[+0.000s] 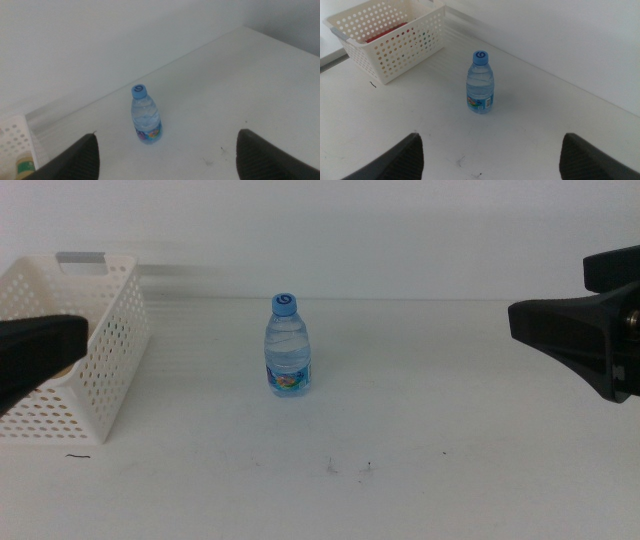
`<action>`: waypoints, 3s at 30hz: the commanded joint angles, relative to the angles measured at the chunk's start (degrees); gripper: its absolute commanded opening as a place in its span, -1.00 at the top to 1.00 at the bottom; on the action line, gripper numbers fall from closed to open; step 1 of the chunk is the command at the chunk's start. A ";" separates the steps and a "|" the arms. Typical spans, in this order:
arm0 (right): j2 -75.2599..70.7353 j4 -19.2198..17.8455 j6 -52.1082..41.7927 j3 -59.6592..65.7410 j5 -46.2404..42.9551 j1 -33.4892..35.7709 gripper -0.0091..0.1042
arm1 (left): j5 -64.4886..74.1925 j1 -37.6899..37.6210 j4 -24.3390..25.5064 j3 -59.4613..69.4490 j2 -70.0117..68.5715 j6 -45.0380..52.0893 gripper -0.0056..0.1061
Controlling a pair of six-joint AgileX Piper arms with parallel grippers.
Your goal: Use arms to grab the bottles and put them into the dustbin to the left of the table.
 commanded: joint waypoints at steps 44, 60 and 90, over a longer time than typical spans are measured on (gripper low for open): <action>-0.19 -0.33 -0.01 -0.50 -0.45 -0.51 -0.65 | -66.52 -19.07 19.21 38.65 13.57 -26.87 -0.78; -0.19 -0.33 -0.01 -0.50 -0.45 -0.51 -0.65 | -71.25 -19.07 18.82 43.48 13.69 -27.00 -0.78; -0.19 0.09 0.01 -0.50 -0.45 -0.51 -0.65 | -108.74 -18.93 20.84 42.38 50.43 -30.41 -0.78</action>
